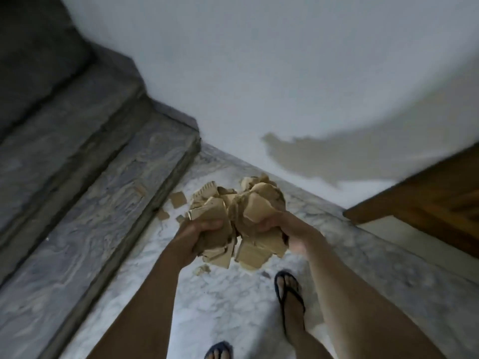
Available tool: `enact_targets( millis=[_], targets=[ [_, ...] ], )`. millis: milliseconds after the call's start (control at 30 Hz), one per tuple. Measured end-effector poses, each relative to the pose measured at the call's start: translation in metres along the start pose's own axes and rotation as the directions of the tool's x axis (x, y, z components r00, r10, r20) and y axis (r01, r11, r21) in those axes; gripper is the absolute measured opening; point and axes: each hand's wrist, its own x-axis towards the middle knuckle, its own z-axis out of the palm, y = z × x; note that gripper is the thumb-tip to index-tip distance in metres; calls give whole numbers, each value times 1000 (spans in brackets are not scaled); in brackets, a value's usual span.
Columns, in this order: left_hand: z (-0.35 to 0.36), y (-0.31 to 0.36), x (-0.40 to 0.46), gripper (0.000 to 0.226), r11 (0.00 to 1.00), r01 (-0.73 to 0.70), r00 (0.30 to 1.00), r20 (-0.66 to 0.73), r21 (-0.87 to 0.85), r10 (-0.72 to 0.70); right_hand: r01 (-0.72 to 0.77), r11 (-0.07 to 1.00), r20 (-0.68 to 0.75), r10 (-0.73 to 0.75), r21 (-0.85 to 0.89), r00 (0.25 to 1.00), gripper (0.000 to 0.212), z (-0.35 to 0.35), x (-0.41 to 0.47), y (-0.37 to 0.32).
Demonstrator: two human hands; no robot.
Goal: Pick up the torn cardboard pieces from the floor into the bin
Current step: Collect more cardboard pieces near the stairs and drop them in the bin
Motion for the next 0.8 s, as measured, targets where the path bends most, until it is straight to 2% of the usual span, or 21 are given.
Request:
enact_targets(
  millis=[100,133,167,300,367,400,467,500,600,667,733,800],
  targets=[
    [65,42,-63,59,988,-9,994,113,155,-9,38,993,-94,-27,110,995,38,-17,-111,-17],
    [87,50,-85,51,984,-22,988,153,175,-5,56,986,-142,-34,155,989,33,-22,-146,-15],
    [110,55,-105,43,980,-42,982,187,196,4,86,978,-197,-47,192,979,35,-27,-178,-11],
    [205,48,-182,39,949,-134,933,358,286,23,215,922,-381,-81,323,921,54,-51,-297,26],
    [246,25,-215,33,915,-186,904,428,359,16,279,886,-442,-96,370,892,49,-63,-358,57],
    [268,9,-233,33,897,-201,884,467,393,-7,320,858,-470,-106,402,876,39,-69,-390,77],
    [315,-31,-272,36,860,-239,822,566,451,-69,417,792,-542,-131,447,830,21,-80,-459,124],
    [339,-53,-296,38,842,-256,791,603,475,-100,467,767,-591,-144,440,794,18,-85,-493,149],
    [412,-137,-385,38,787,-323,698,694,526,-177,604,646,-711,-132,467,691,29,-93,-602,245],
    [453,-212,-450,30,733,-381,648,728,564,-224,672,580,-778,-101,460,620,36,-94,-673,324],
    [484,-298,-511,20,669,-384,616,717,636,-327,716,524,-823,-47,462,566,31,-93,-744,414],
    [507,-394,-575,27,595,-380,589,681,708,-435,756,468,-862,25,457,506,32,-83,-813,512]
  ],
)
